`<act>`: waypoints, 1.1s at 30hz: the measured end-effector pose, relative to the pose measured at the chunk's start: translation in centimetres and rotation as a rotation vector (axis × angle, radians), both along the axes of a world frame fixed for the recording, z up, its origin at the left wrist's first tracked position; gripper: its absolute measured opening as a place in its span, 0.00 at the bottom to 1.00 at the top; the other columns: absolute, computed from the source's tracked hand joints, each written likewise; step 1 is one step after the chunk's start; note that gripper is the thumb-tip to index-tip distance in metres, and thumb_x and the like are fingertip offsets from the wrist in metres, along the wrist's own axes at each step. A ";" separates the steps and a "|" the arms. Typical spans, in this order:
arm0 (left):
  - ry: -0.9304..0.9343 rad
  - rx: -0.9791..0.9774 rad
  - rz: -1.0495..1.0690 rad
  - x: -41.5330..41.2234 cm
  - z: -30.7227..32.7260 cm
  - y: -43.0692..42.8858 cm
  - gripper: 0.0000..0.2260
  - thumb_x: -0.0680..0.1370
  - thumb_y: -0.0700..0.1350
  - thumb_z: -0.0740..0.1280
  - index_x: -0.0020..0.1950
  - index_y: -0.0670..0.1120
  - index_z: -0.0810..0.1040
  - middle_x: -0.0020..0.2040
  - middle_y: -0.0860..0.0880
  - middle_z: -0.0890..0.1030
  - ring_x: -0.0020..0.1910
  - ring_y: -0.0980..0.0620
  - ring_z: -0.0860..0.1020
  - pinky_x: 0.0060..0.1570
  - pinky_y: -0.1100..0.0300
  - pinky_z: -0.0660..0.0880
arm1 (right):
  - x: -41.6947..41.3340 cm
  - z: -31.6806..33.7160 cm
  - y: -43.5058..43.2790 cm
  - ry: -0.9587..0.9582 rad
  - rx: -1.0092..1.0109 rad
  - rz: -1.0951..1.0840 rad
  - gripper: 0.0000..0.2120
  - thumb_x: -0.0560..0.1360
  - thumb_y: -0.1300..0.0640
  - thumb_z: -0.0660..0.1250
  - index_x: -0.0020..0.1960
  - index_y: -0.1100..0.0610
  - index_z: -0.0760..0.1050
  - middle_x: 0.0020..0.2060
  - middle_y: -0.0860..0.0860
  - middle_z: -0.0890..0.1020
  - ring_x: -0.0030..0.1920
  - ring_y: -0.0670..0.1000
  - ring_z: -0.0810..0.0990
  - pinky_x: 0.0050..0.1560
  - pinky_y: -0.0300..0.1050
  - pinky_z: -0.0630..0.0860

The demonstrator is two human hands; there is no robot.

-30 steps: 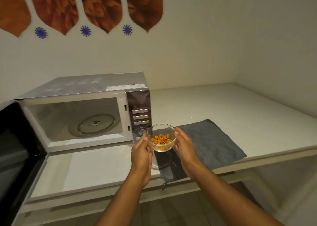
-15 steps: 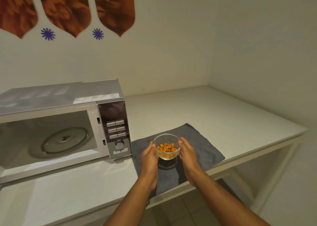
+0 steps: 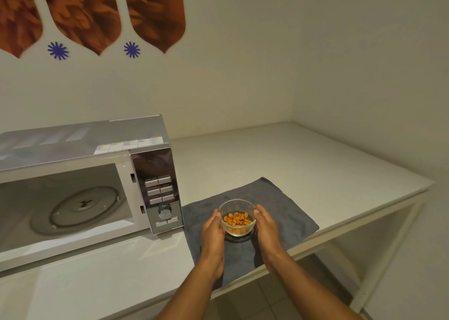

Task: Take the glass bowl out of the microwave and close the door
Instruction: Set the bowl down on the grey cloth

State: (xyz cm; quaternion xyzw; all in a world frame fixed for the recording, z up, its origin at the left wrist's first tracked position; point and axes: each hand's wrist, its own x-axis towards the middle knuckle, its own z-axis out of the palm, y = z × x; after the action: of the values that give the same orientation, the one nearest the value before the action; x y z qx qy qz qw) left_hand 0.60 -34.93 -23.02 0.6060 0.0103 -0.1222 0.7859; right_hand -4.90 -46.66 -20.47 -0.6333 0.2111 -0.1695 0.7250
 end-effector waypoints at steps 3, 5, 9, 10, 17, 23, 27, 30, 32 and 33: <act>0.003 0.010 0.008 -0.4 0.3 0.0 0.21 0.87 0.56 0.60 0.75 0.47 0.79 0.68 0.46 0.85 0.68 0.48 0.83 0.73 0.44 0.77 | -0.1 -0.4 0.0 -0.008 -0.010 0.008 0.25 0.84 0.50 0.57 0.79 0.54 0.61 0.75 0.53 0.69 0.68 0.49 0.72 0.63 0.43 0.70; 0.000 0.011 0.018 -0.5 0.2 -0.1 0.22 0.86 0.56 0.61 0.75 0.47 0.79 0.68 0.46 0.85 0.68 0.48 0.83 0.74 0.44 0.76 | -0.2 -0.5 0.0 -0.007 -0.017 0.017 0.25 0.84 0.50 0.57 0.79 0.53 0.60 0.75 0.52 0.69 0.67 0.48 0.71 0.63 0.42 0.70; -0.019 0.036 0.033 -0.9 0.4 -0.3 0.21 0.86 0.58 0.61 0.72 0.48 0.82 0.62 0.47 0.88 0.65 0.48 0.85 0.72 0.44 0.77 | -0.4 -0.8 -0.1 -0.006 -0.029 0.035 0.25 0.84 0.50 0.56 0.79 0.51 0.59 0.75 0.51 0.69 0.64 0.45 0.71 0.58 0.39 0.70; -0.026 0.044 0.039 -0.9 0.5 -0.3 0.20 0.87 0.57 0.60 0.70 0.48 0.83 0.60 0.47 0.89 0.64 0.48 0.85 0.71 0.44 0.78 | -0.5 -0.9 -0.1 -0.006 -0.030 0.037 0.25 0.84 0.49 0.56 0.79 0.51 0.58 0.75 0.51 0.68 0.64 0.45 0.71 0.59 0.40 0.70; -0.038 0.072 0.062 -1.9 1.4 -0.1 0.19 0.88 0.54 0.59 0.62 0.46 0.86 0.55 0.46 0.90 0.61 0.47 0.87 0.69 0.46 0.79 | -0.7 -0.9 -0.3 -0.011 -0.023 0.056 0.26 0.84 0.48 0.56 0.80 0.53 0.57 0.75 0.53 0.68 0.65 0.46 0.70 0.62 0.42 0.69; -0.073 0.201 0.067 -3.0 3.9 1.6 0.19 0.88 0.52 0.59 0.53 0.46 0.88 0.52 0.45 0.90 0.58 0.47 0.86 0.56 0.55 0.81 | -1.1 0.5 -0.2 -0.010 -0.052 0.014 0.28 0.84 0.48 0.56 0.80 0.53 0.55 0.77 0.55 0.65 0.74 0.55 0.67 0.65 0.47 0.67; -0.109 0.264 0.064 -4.2 6.8 3.9 0.13 0.87 0.53 0.62 0.58 0.50 0.86 0.53 0.53 0.87 0.60 0.48 0.83 0.63 0.53 0.79 | -1.4 3.0 0.2 -0.057 -0.189 -0.093 0.29 0.82 0.44 0.57 0.80 0.49 0.55 0.78 0.53 0.63 0.75 0.58 0.66 0.69 0.56 0.69; -0.131 0.275 0.071 -5.3 9.5 6.0 0.10 0.87 0.49 0.63 0.52 0.54 0.84 0.40 0.63 0.87 0.49 0.61 0.83 0.44 0.72 0.78 | -1.6 6.3 1.7 -0.161 -0.365 -0.135 0.29 0.82 0.44 0.57 0.80 0.49 0.55 0.79 0.51 0.60 0.78 0.55 0.61 0.74 0.56 0.63; -0.176 0.307 0.069 -6.4 11.5 7.9 0.11 0.87 0.50 0.63 0.51 0.56 0.84 0.41 0.64 0.86 0.46 0.65 0.83 0.41 0.75 0.76 | -1.4 8.9 3.7 -0.263 -0.461 -0.119 0.28 0.83 0.44 0.56 0.80 0.51 0.56 0.79 0.50 0.60 0.78 0.53 0.59 0.74 0.52 0.60; -0.208 0.324 0.064 -7.0 12.4 8.8 0.10 0.87 0.51 0.63 0.56 0.55 0.85 0.49 0.62 0.86 0.52 0.63 0.83 0.49 0.71 0.77 | -1.2 10.2 4.8 -0.305 -0.503 -0.108 0.29 0.82 0.43 0.56 0.80 0.51 0.56 0.79 0.50 0.60 0.78 0.52 0.60 0.73 0.50 0.60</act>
State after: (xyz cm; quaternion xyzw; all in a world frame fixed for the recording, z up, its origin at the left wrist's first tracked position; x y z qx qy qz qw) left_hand -6.42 -26.15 -10.65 0.7332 -0.0320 -0.0305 0.6785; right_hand -6.13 -41.82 -10.30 -0.7481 0.0844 -0.3481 0.5587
